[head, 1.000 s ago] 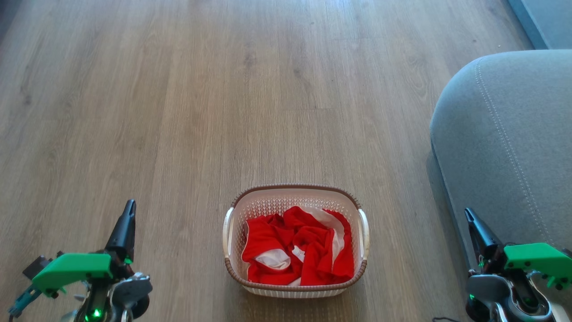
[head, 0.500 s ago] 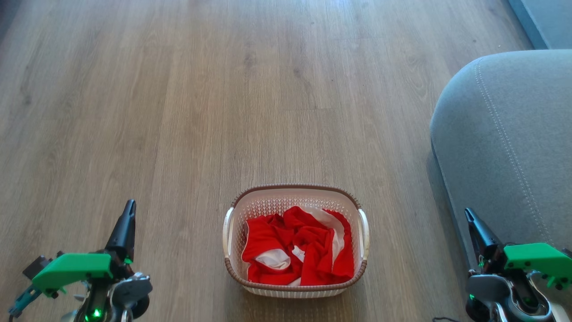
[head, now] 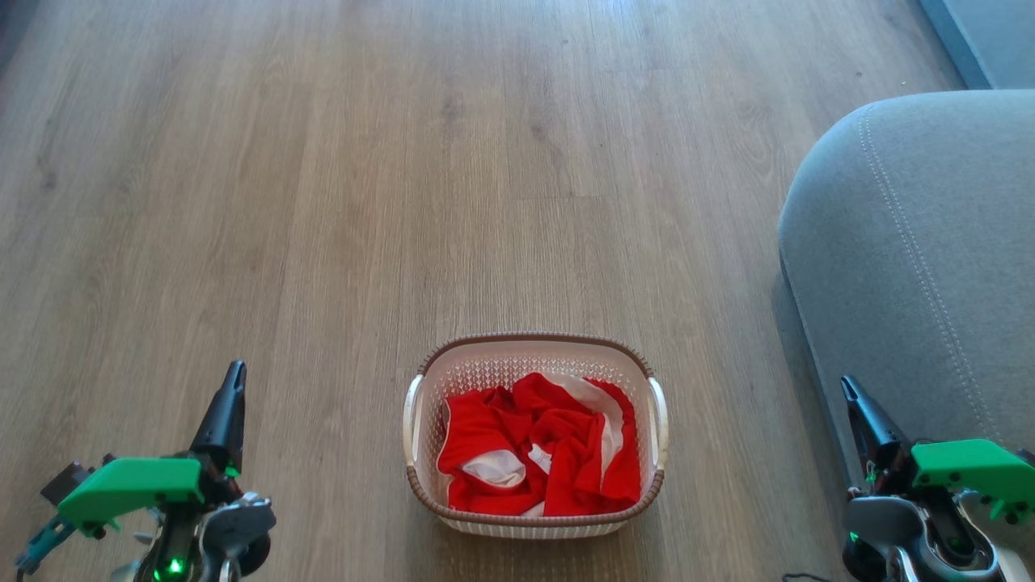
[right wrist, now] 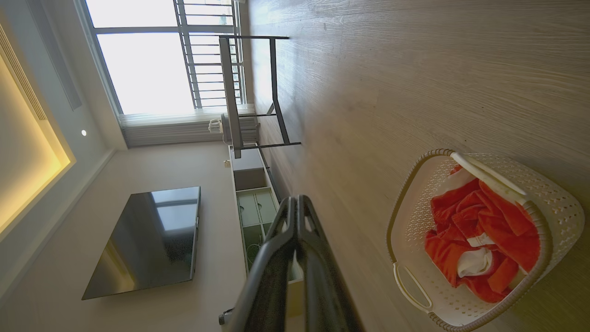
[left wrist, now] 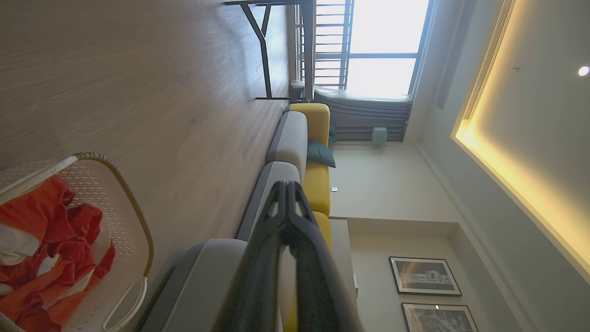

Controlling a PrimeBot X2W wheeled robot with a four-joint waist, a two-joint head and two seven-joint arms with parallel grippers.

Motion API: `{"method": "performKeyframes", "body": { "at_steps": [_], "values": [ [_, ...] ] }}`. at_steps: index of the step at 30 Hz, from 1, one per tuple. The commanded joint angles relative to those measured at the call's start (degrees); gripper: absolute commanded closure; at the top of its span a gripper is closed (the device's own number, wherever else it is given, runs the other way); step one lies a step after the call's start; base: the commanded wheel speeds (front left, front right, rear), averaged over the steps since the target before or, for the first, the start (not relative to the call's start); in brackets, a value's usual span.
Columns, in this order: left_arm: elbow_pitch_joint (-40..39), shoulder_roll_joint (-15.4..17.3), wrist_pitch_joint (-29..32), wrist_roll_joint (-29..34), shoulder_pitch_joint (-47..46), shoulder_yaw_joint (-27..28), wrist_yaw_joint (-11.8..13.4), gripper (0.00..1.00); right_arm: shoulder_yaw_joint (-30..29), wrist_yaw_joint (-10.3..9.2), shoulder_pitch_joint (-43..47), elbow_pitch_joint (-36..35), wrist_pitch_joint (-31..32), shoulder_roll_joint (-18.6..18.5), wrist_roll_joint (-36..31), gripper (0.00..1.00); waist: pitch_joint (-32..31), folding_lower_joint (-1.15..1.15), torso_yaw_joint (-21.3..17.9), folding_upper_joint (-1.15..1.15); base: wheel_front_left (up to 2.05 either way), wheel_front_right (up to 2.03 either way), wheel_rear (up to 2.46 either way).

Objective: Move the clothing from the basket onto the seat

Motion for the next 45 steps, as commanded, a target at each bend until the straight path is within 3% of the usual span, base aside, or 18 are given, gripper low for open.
{"method": "performKeyframes", "body": {
  "at_steps": [1, 29, 30, 35, 45],
  "values": [
    [-2.0, 0.4, 0.4, -0.3, -3.2, 2.0, -0.4, 1.00, 1.0, 0.41, -2.9, -2.1, 0.4, -0.3, -0.4, 1.00, 0.0, 0.00, 0.0, 0.00, 0.00, 0.00, 0.00],
    [-2.0, 0.4, 0.4, -0.3, -3.2, 2.0, -0.4, 1.00, 1.0, 0.41, -2.9, -2.1, 0.4, -0.3, -0.4, 1.00, 0.0, 0.00, 0.0, 0.00, 0.00, 0.00, 0.00],
    [0.2, 0.0, 0.0, 0.0, 0.0, 0.0, 0.1, 0.00, 0.0, 0.00, 0.0, 0.2, 0.0, 0.0, 0.0, 0.00, 0.0, 0.00, 0.0, 0.00, 0.00, 0.00, 0.00],
    [4.1, -0.1, -0.1, 0.1, 2.5, -0.2, 0.1, 0.00, 0.4, 0.00, 1.4, 4.1, -0.1, 0.5, 0.0, 0.00, 0.1, 0.00, 0.0, 0.00, 0.00, 0.00, 0.00],
    [5.0, 0.0, -1.8, 1.3, 0.0, -0.9, 0.0, 0.00, 1.4, 0.04, -1.0, 4.2, -1.0, 0.0, -1.0, 0.00, 0.2, 0.00, 0.0, 0.00, 0.00, 0.00, 0.00]
  ]
}}
